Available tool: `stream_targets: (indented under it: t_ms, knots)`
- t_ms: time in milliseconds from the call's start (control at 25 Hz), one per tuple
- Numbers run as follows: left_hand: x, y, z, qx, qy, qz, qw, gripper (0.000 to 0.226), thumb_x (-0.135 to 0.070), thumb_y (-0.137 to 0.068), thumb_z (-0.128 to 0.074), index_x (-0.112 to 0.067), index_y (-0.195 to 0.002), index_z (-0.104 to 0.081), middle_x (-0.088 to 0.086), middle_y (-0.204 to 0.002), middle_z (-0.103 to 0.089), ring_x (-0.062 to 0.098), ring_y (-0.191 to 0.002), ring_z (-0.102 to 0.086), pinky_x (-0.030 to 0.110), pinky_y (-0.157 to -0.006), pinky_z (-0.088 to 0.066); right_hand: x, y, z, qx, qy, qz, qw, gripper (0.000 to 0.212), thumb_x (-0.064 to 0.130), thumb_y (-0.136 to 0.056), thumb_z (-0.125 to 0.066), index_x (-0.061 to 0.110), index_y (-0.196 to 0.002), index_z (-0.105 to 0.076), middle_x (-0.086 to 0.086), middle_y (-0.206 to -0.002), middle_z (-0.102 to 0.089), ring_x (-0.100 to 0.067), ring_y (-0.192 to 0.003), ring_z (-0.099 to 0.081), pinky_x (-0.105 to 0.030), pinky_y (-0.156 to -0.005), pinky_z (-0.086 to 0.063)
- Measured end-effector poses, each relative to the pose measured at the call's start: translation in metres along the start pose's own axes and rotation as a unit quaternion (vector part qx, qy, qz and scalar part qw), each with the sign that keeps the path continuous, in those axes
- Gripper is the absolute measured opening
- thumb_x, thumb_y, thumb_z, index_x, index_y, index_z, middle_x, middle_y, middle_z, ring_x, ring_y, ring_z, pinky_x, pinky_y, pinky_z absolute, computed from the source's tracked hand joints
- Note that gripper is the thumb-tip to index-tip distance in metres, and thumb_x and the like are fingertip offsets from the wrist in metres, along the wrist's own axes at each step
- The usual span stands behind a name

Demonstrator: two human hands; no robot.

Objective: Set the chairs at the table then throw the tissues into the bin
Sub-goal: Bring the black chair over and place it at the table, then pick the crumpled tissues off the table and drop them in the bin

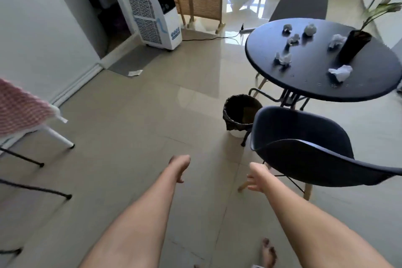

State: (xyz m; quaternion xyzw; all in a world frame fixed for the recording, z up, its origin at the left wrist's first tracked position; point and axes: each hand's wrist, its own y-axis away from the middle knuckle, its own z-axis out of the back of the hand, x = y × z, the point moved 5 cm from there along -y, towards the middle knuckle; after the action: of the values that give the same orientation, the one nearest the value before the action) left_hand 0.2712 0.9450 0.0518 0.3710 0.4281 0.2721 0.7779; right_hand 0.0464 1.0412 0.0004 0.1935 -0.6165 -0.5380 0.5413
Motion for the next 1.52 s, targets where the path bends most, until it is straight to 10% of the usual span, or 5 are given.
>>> stream_targets:
  t_ms: [200, 440, 640, 920, 1520]
  knots:
    - [0.045, -0.024, 0.114, -0.088, -0.053, -0.005, 0.995, 0.042, -0.014, -0.091, -0.043, 0.003, -0.129, -0.049, 0.021, -0.127, -0.057, 0.036, -0.110, -0.061, 0.040, -0.082, -0.053, 0.050, 0.024, -0.116, 0.004, 0.428, 0.215, 0.878, 0.023, 0.012, -0.087, -0.039, 0.008, -0.068, -0.051, -0.004, -0.067, -0.047, -0.025, -0.073, -0.049, -0.017, -0.048, -0.034]
    - [0.042, -0.079, 0.164, -0.085, 0.024, 0.043, 0.995, 0.050, -0.021, -0.091, -0.048, -0.003, -0.137, -0.041, 0.014, -0.143, -0.045, 0.035, -0.125, -0.050, 0.045, -0.094, -0.048, 0.110, -0.009, -0.191, 0.030, 0.511, 0.245, 0.824, 0.024, 0.016, -0.088, -0.037, 0.014, -0.094, -0.061, -0.008, -0.087, -0.056, -0.025, -0.078, -0.052, -0.018, -0.049, -0.036]
    - [-0.048, -0.169, 0.180, -0.060, 0.029, 0.048, 0.997, 0.044, -0.020, -0.094, -0.045, -0.001, -0.134, -0.043, 0.012, -0.118, -0.049, 0.029, -0.102, -0.051, 0.045, -0.096, -0.047, 0.215, -0.075, -0.212, 0.031, 0.423, 0.193, 0.885, 0.017, 0.013, -0.087, -0.036, 0.014, -0.090, -0.053, -0.011, -0.085, -0.055, -0.025, -0.070, -0.051, -0.020, -0.052, -0.037]
    - [-0.237, -0.272, 0.185, -0.003, 0.022, 0.026, 0.999, 0.046, -0.022, -0.095, -0.046, -0.004, -0.137, -0.042, 0.011, -0.143, -0.047, 0.032, -0.129, -0.048, 0.044, -0.095, -0.048, 0.371, -0.141, -0.200, 0.008, 0.151, 0.097, 0.984, 0.010, 0.014, -0.092, -0.040, 0.011, -0.092, -0.049, -0.006, -0.073, -0.051, -0.019, -0.057, -0.046, -0.026, -0.058, -0.037]
    - [-0.660, -0.491, 0.169, 0.135, -0.171, -0.100, 0.971, 0.011, -0.019, -0.095, -0.044, -0.012, -0.101, -0.048, 0.008, -0.086, -0.047, 0.022, -0.071, -0.046, 0.036, -0.074, -0.043, 0.601, -0.264, -0.208, -0.111, -0.168, -0.013, 0.979, 0.019, 0.021, -0.096, -0.033, 0.012, -0.096, -0.050, -0.006, -0.085, -0.056, -0.022, -0.073, -0.055, -0.036, -0.083, -0.046]
